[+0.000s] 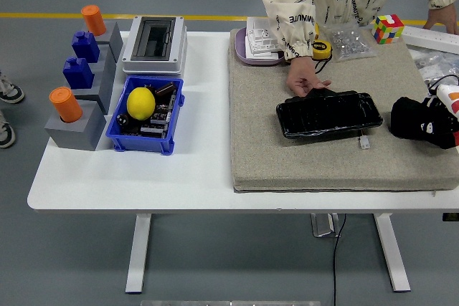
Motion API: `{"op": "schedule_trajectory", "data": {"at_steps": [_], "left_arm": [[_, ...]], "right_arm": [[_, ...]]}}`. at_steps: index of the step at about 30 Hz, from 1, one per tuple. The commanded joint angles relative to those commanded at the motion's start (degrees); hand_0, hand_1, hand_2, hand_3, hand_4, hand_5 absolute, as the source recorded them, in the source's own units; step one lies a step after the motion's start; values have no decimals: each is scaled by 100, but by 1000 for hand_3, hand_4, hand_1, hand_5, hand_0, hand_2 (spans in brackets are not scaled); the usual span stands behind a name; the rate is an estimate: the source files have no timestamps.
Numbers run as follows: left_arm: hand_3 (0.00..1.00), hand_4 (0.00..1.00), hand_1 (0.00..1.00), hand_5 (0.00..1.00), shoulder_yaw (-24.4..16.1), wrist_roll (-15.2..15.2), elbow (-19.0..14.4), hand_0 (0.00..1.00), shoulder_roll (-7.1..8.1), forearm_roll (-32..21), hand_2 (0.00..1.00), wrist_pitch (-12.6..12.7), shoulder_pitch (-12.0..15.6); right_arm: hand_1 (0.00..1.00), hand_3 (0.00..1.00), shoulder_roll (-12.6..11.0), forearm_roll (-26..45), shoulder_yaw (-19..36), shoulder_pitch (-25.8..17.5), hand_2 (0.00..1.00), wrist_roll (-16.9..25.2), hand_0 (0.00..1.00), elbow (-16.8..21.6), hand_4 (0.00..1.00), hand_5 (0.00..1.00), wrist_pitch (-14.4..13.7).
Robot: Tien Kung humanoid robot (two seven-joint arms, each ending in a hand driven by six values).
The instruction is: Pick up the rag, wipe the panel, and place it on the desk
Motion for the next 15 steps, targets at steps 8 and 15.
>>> {"op": "schedule_trajectory", "data": {"at_steps": [8, 15], "left_arm": [[567, 599, 698, 477, -10, -6, 0, 652, -6, -4, 747, -2, -11], [567, 600, 698, 476, -60, 4, 0, 651, -8, 28, 747, 1, 4]], "right_arm": [[339, 377, -16, -53, 103, 18, 391, -20, 239, 23, 901, 2, 8], [337, 374, -70, -108, 287, 27, 388, -36, 240, 74, 901, 2, -1]]}}
